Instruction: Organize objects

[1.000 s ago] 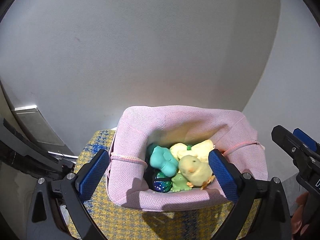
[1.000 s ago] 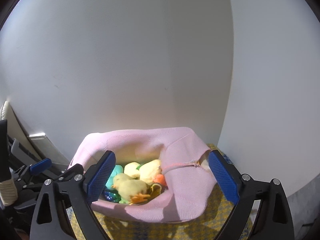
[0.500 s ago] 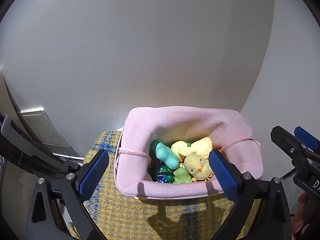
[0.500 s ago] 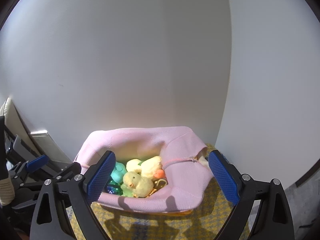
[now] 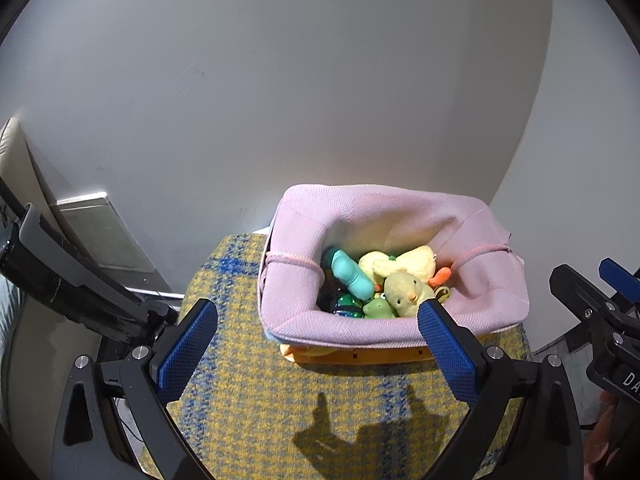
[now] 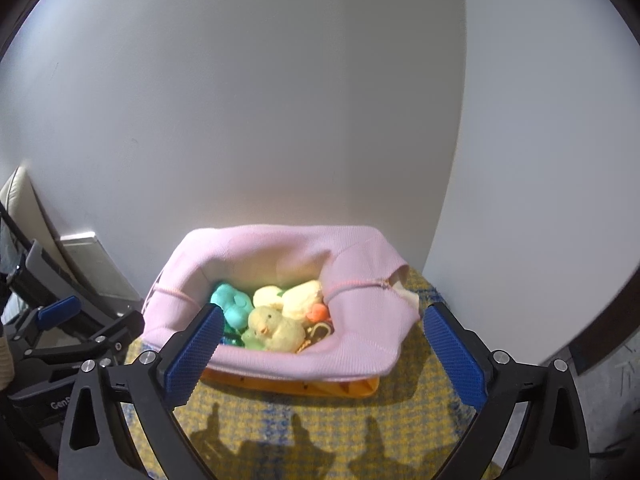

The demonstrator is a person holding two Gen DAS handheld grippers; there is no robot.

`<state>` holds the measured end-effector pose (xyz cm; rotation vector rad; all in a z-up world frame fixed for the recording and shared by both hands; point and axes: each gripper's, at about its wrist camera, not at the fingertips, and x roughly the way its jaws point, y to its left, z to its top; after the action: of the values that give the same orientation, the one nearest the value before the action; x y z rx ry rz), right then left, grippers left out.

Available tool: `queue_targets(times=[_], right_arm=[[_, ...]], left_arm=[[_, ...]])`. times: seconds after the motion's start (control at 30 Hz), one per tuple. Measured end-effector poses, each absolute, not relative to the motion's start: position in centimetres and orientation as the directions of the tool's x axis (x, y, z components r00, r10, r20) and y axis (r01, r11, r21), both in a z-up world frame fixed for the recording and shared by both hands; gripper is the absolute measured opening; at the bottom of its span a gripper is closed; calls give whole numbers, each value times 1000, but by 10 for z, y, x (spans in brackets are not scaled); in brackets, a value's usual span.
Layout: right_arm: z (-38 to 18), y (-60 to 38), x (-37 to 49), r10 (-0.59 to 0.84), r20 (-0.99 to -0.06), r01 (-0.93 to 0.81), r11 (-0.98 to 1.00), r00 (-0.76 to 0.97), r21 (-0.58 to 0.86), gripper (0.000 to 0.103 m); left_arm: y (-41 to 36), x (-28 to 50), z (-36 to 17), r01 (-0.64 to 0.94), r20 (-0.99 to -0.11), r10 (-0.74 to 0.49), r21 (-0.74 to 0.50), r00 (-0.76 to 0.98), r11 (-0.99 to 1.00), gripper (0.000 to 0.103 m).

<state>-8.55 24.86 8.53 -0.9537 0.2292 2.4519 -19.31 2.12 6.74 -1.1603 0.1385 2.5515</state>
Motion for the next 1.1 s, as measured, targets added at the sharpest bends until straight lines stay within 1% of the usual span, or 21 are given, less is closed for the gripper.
queue_targets(times=[0.9,1.1], right_arm=[[66,198,-16,350,-726,-484,-875,-593,-27,100],[56,185,2,341,-744,-476,-879,-574,-36,100]], left_arm=[[-15,-112,47,-352,-795,267,-72,-545,-933,103],[-23,-89,38,-358,-810,256,-60,-528,-932,103]])
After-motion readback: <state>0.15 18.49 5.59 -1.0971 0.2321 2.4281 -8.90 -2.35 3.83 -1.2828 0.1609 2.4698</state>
